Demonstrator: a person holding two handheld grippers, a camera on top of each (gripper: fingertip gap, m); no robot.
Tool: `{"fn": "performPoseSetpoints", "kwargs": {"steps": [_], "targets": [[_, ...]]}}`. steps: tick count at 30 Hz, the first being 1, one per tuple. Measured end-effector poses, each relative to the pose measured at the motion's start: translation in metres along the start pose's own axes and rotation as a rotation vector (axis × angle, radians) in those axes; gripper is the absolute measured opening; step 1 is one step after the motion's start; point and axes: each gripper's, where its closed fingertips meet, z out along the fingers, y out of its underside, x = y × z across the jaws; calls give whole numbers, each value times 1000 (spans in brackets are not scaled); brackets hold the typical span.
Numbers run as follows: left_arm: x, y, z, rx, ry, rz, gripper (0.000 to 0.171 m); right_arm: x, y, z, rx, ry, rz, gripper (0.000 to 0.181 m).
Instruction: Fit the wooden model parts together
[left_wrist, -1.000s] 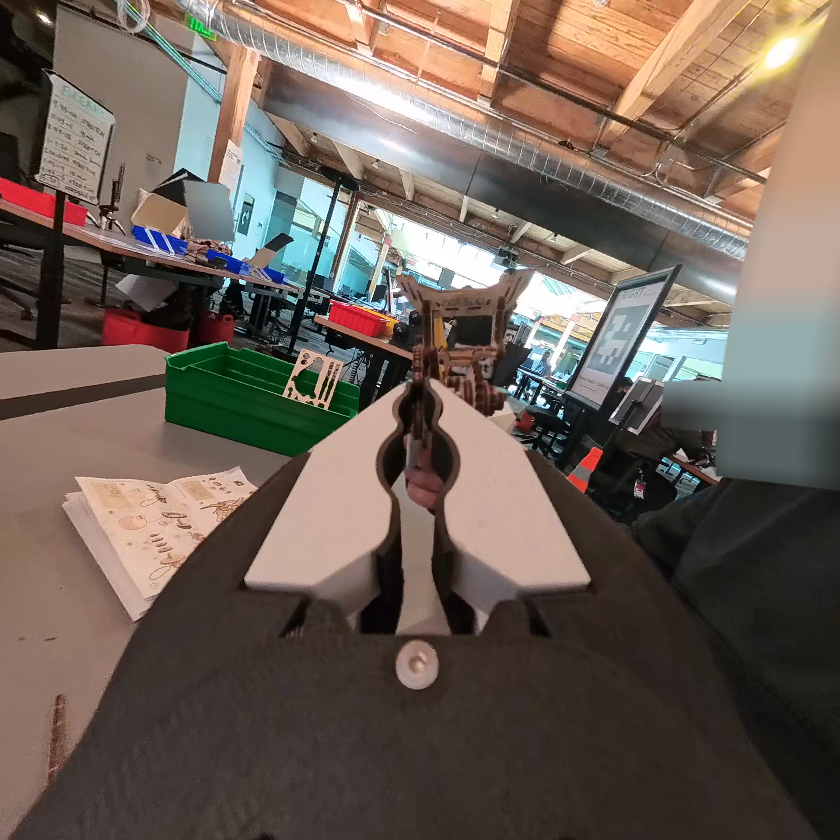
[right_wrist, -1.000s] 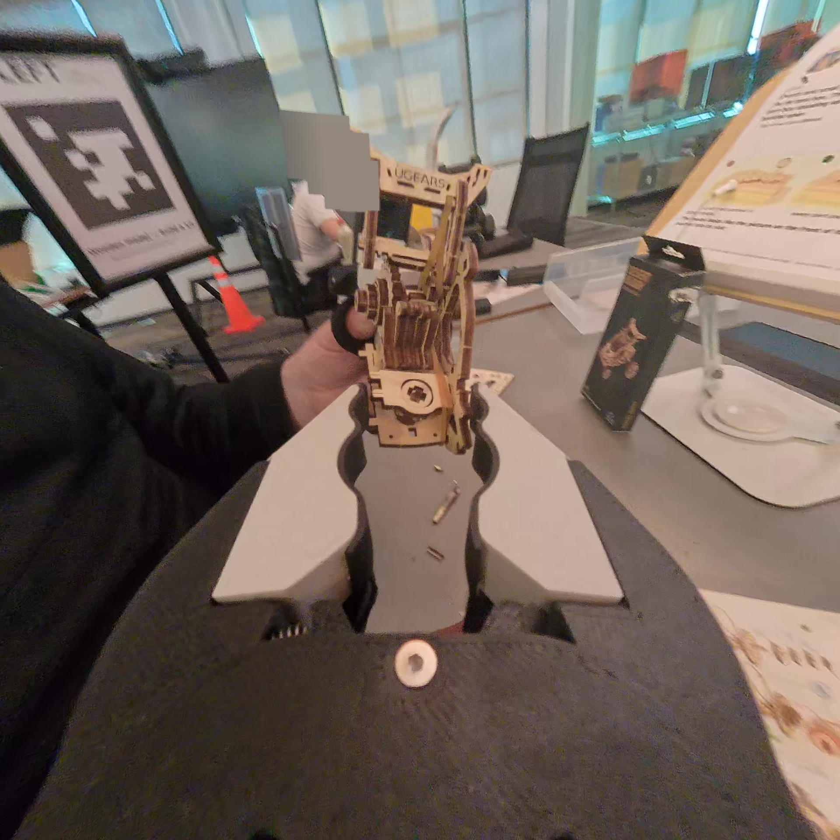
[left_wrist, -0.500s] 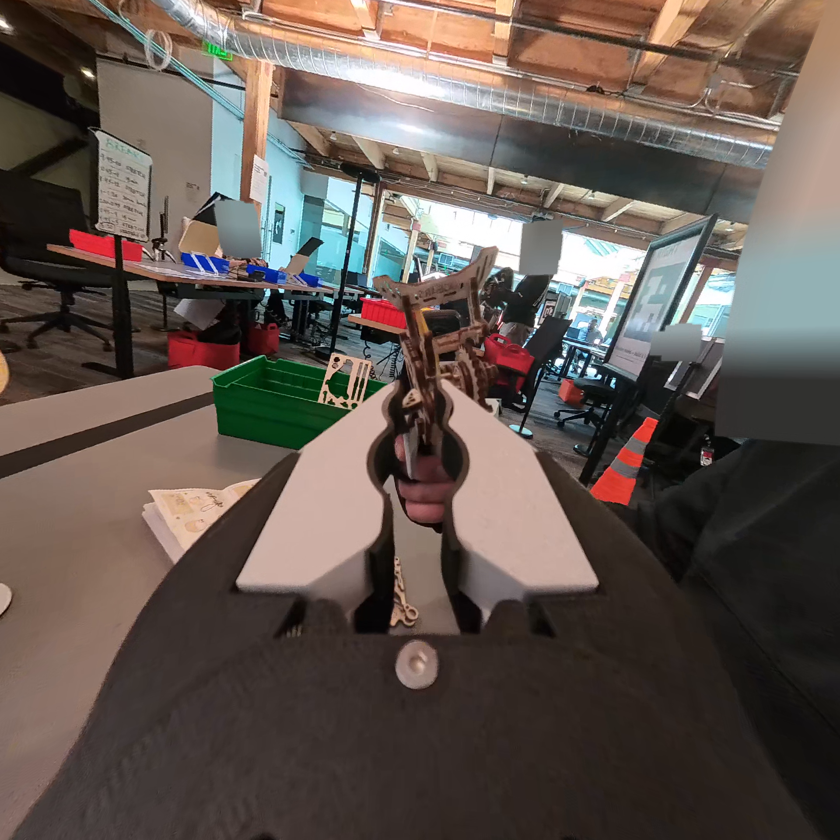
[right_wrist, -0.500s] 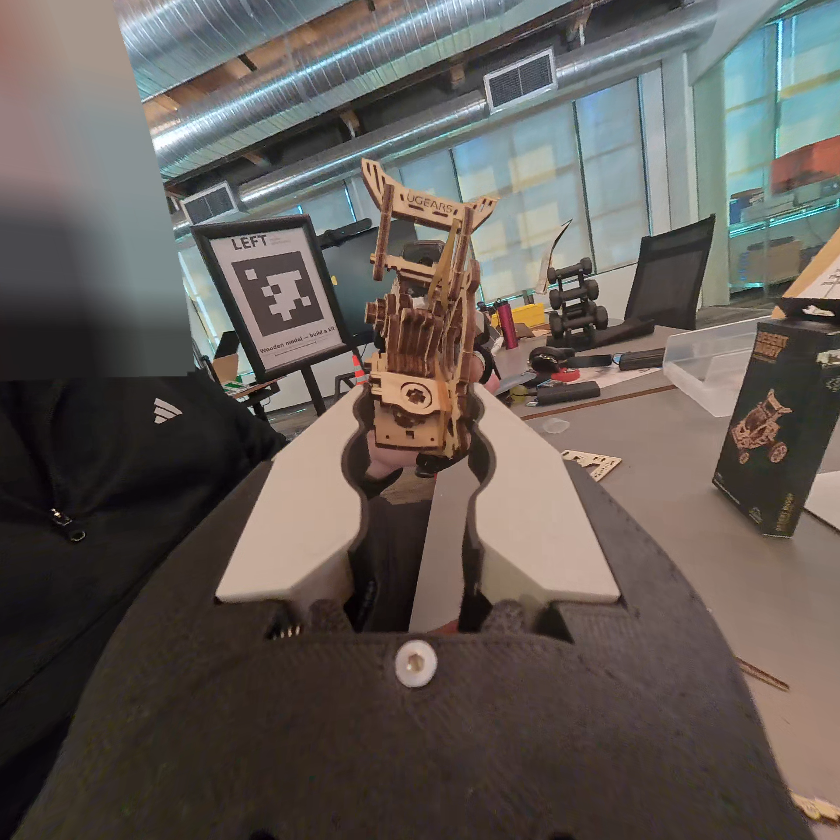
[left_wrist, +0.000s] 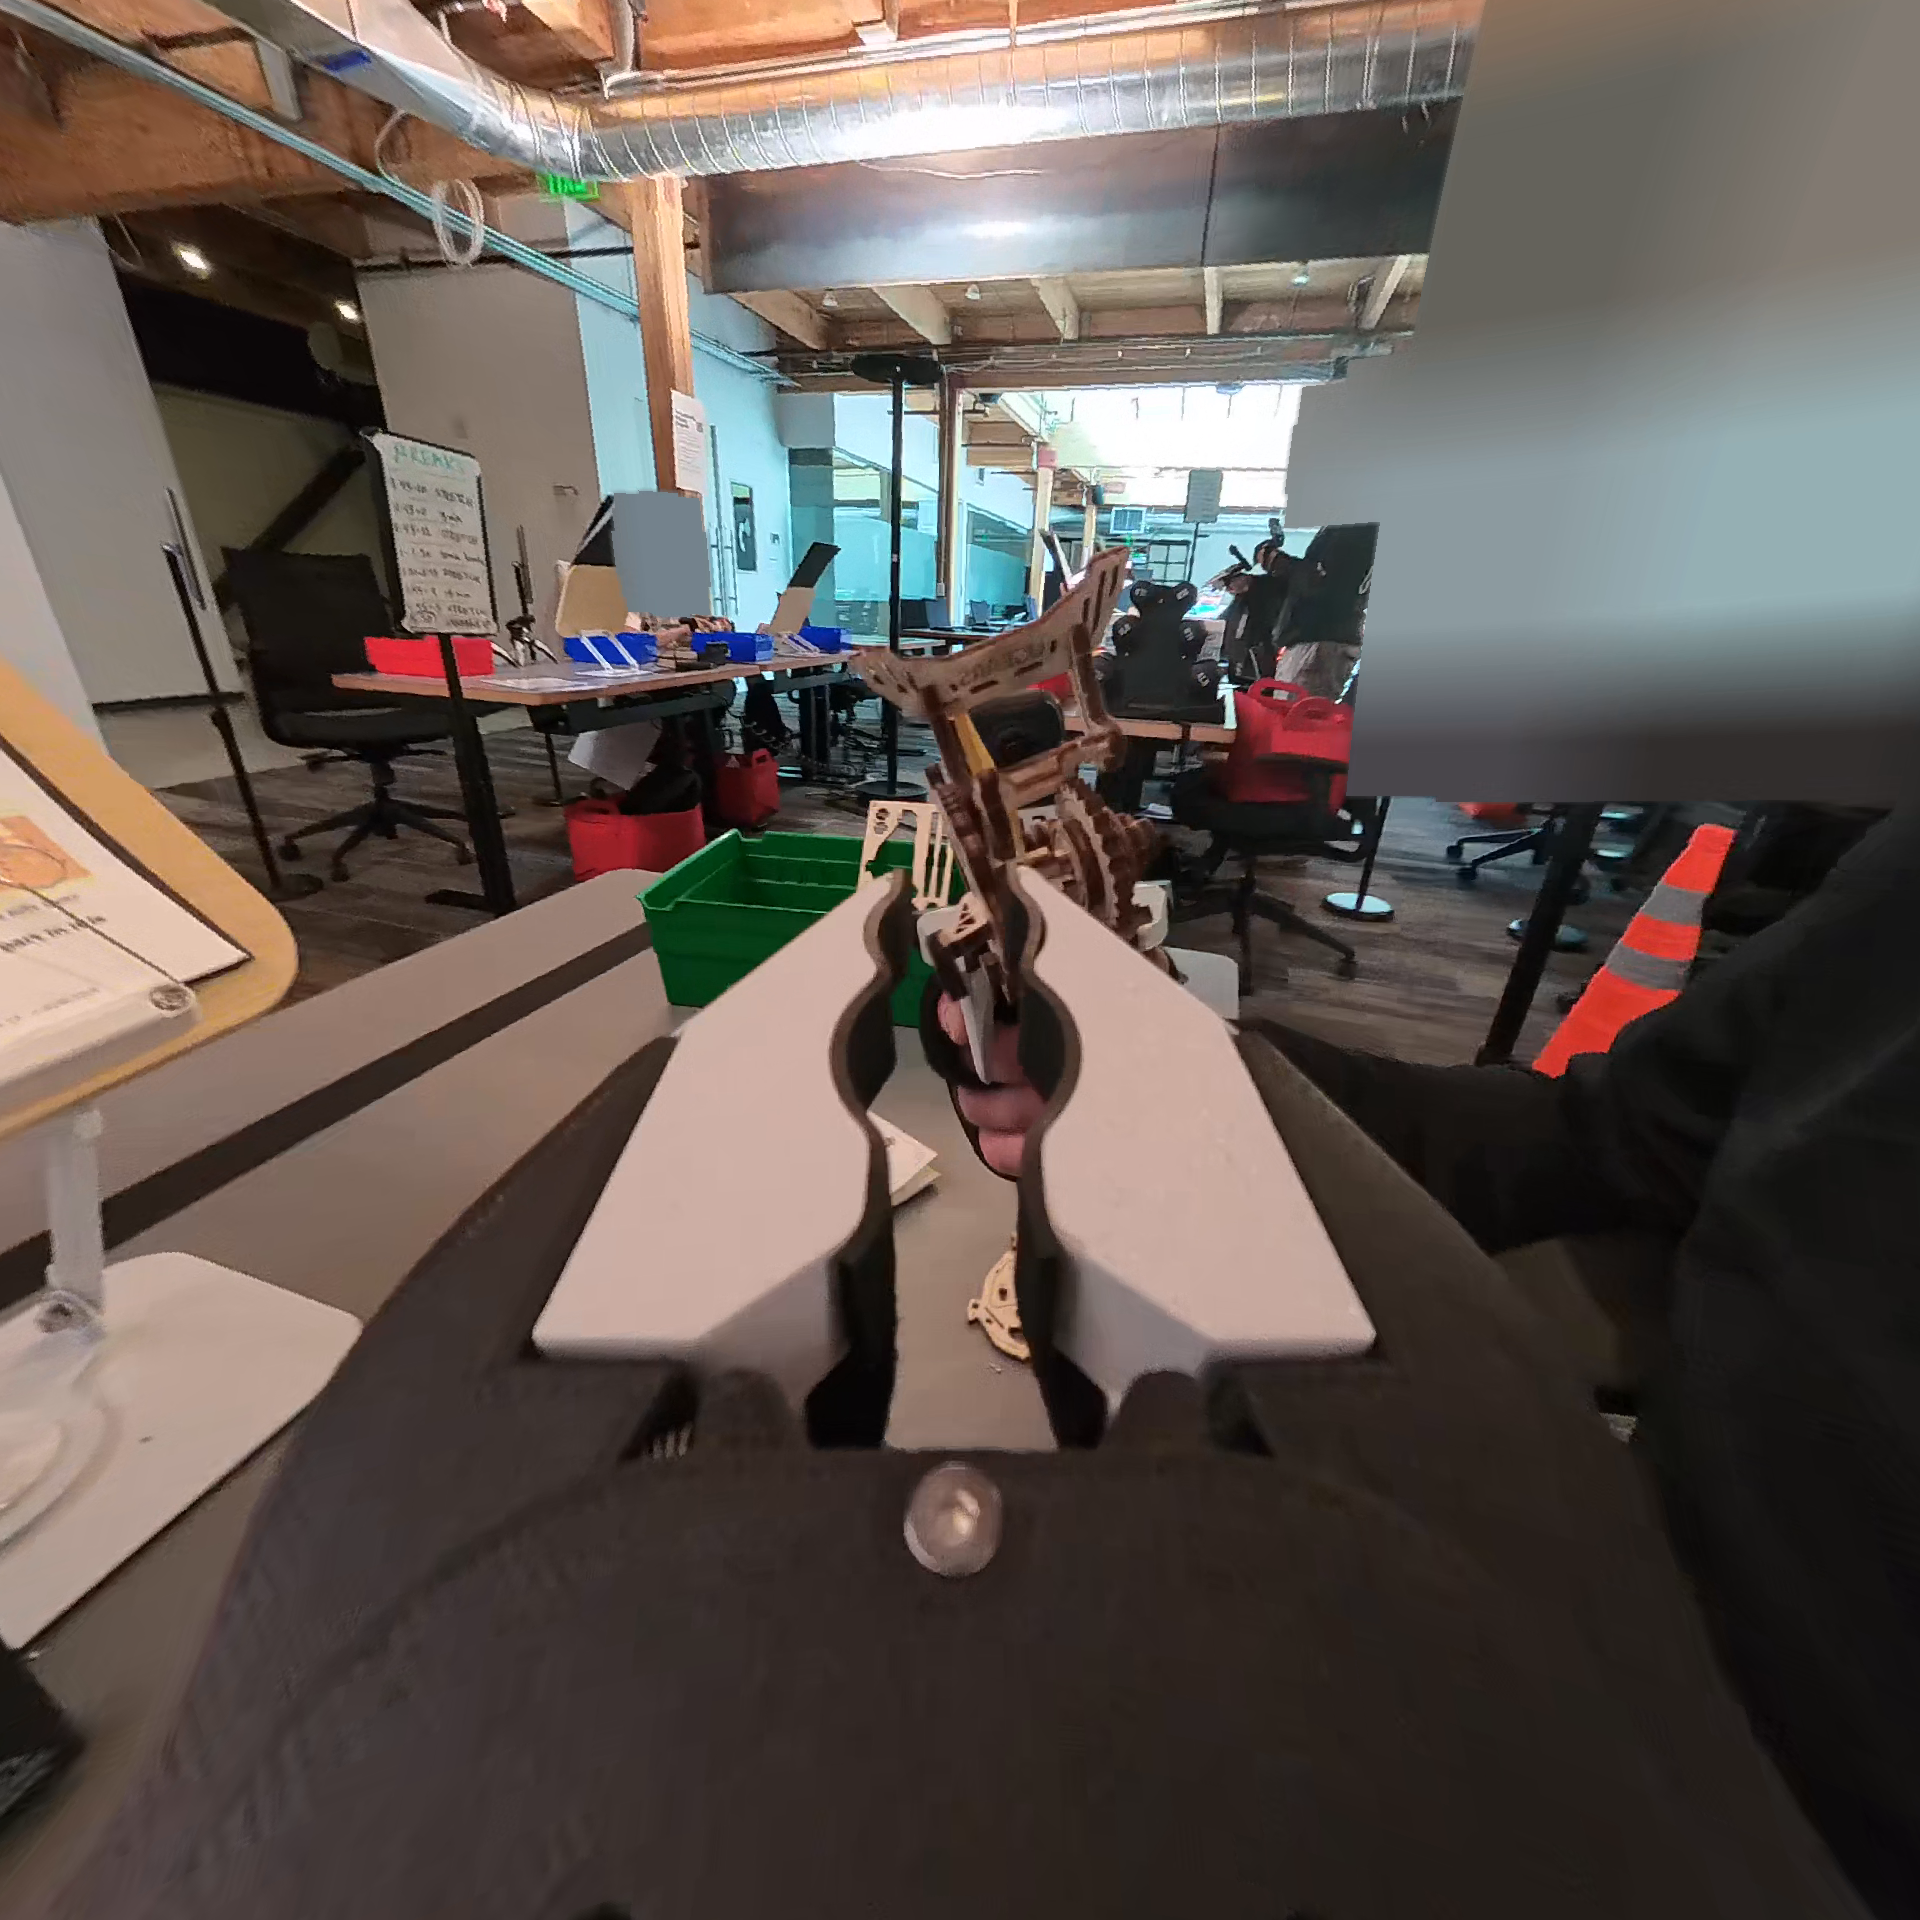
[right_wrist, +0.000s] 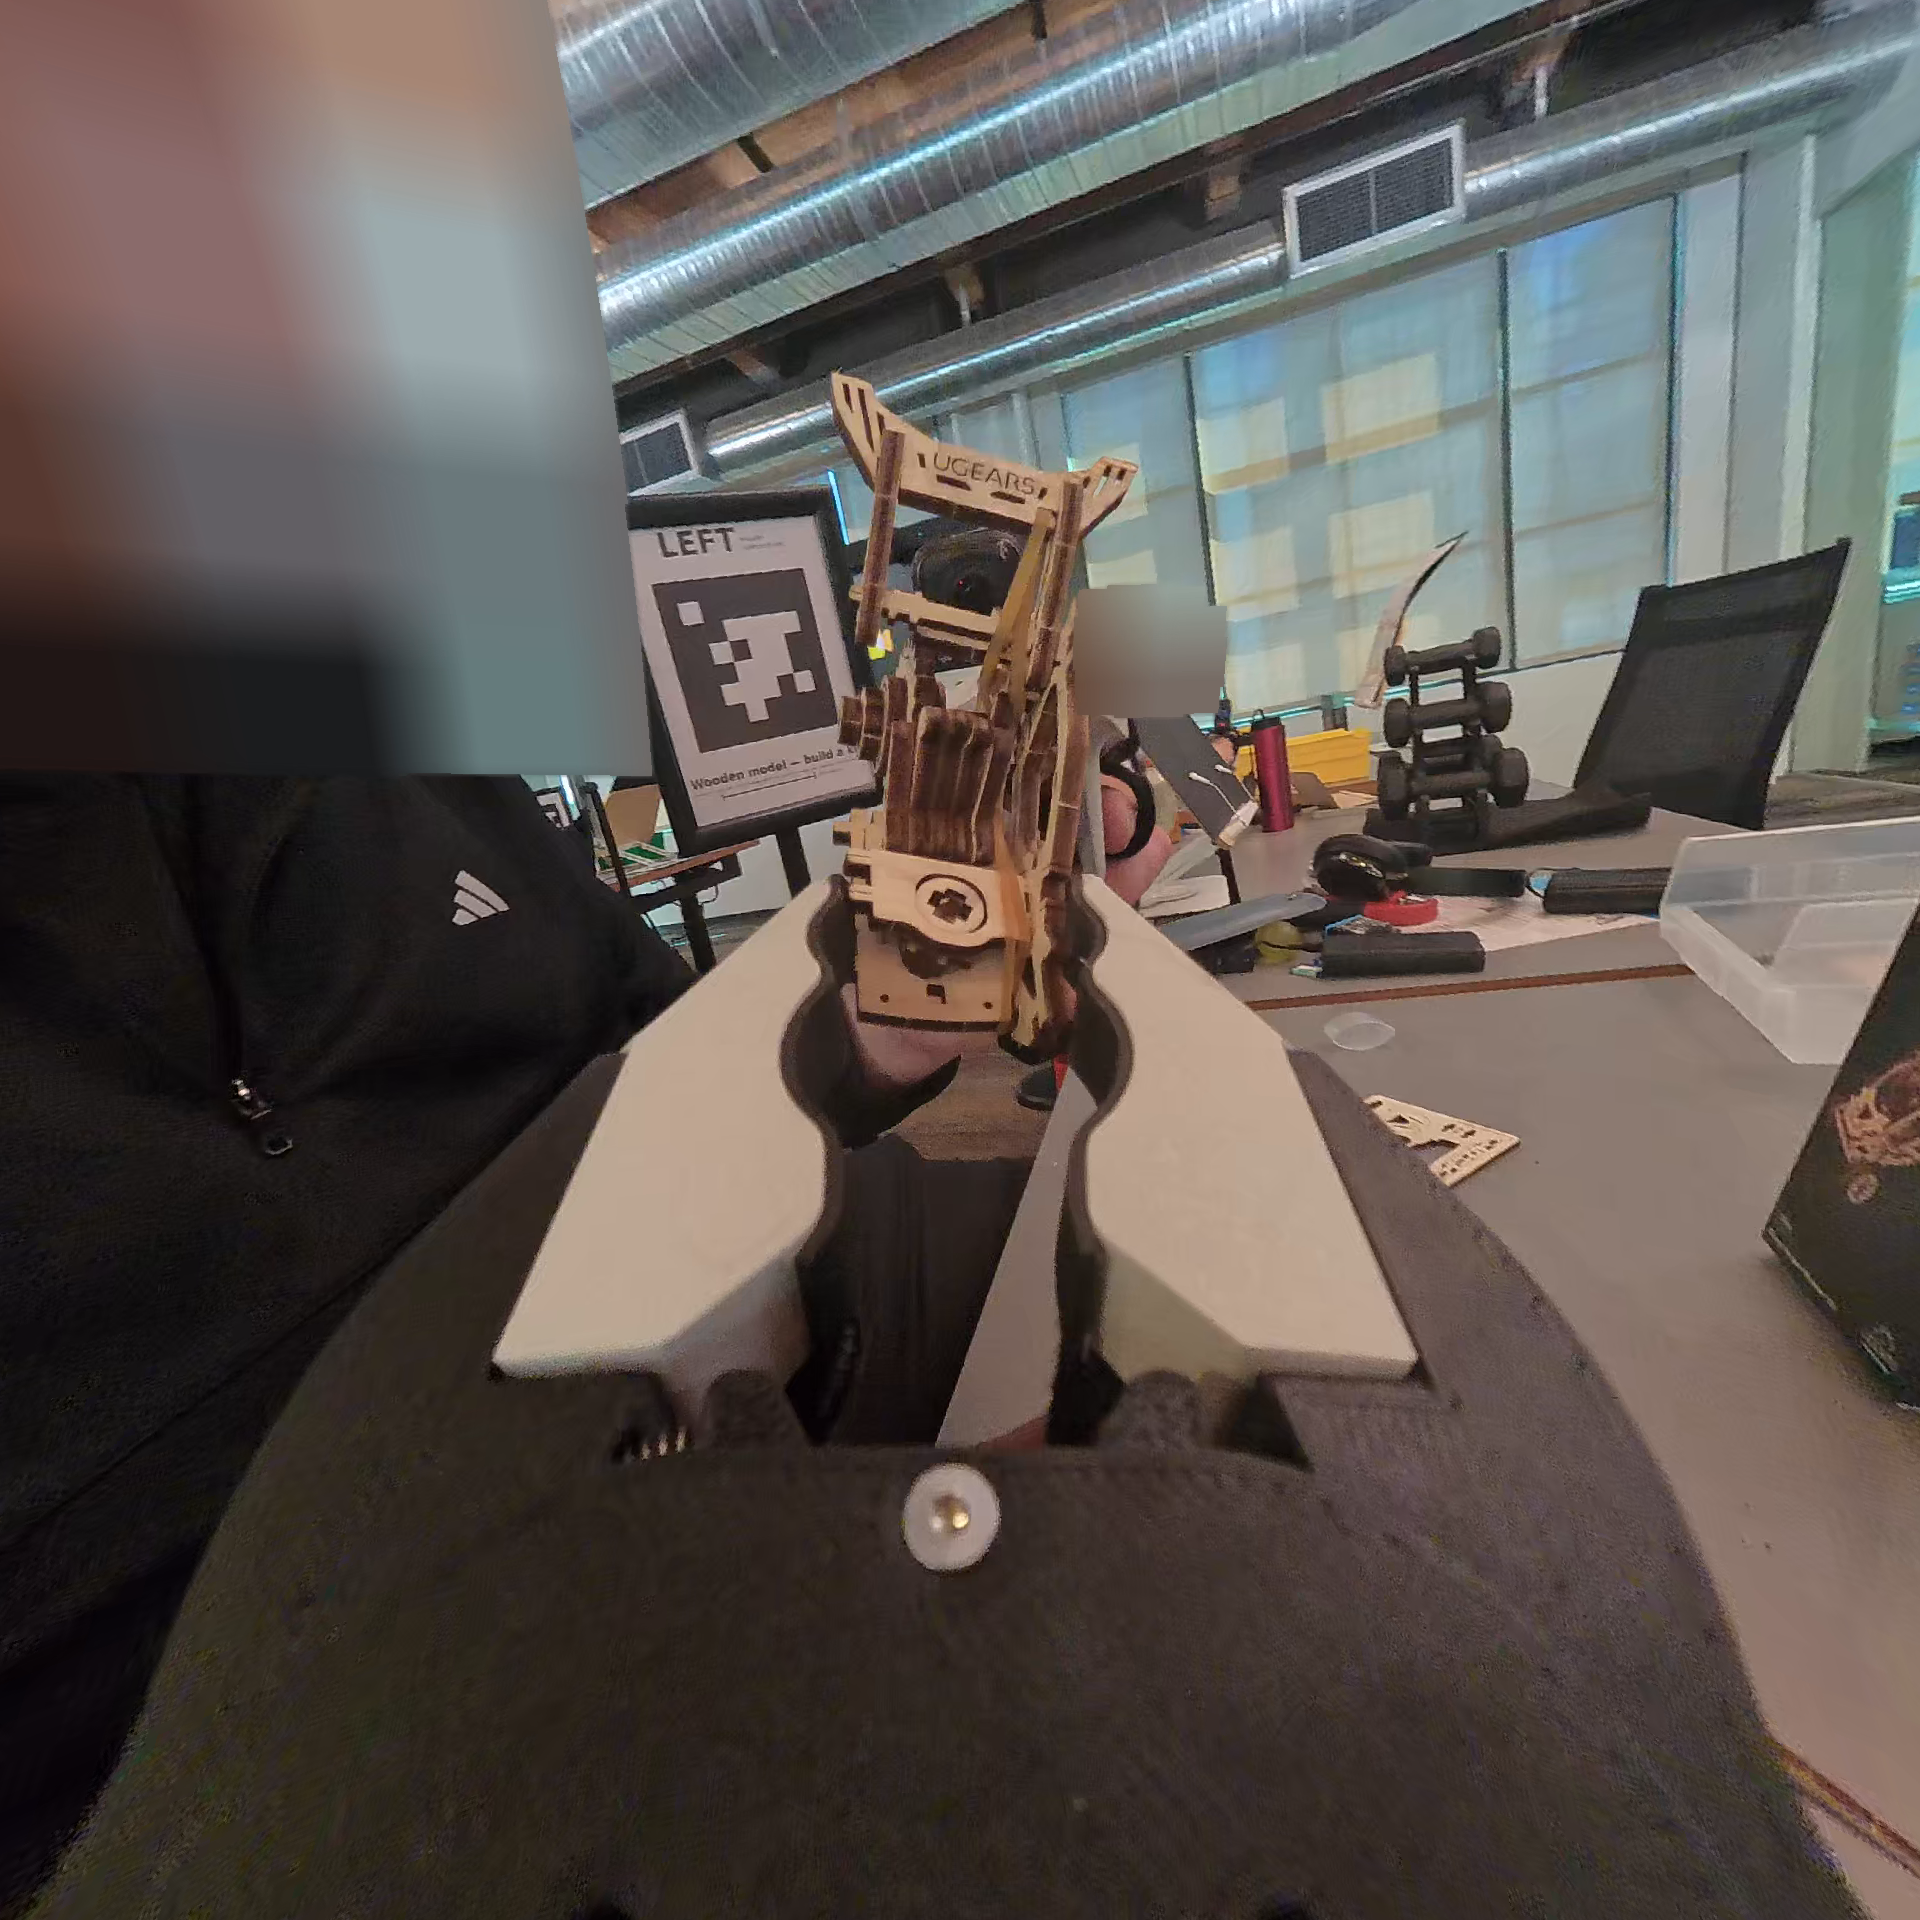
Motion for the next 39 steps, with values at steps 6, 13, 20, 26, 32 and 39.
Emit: {"fn": "performPoseSetpoints", "kwargs": {"steps": [6, 13, 20, 26, 32, 39], "targets": [[0, 2, -4, -27, -13, 27, 16, 3, 3, 2, -3, -27, -10, 37], [-5, 7, 0, -76, -44, 46, 23, 7, 11, 9, -36, -31, -29, 37], [-6, 13, 1, -91, -41, 44, 11, 13, 15, 10, -45, -19, -23, 37], [-4, 15, 0, -104, -19, 49, 9, 11, 16, 9, -40, -35, -14, 37], [2, 16, -3, -137, 32, 52, 7, 7, 16, 9, -45, -65, -3, 37], [3, 16, -4, -155, 39, 62, 5, 5, 16, 9, -48, -80, 3, 37]]}}
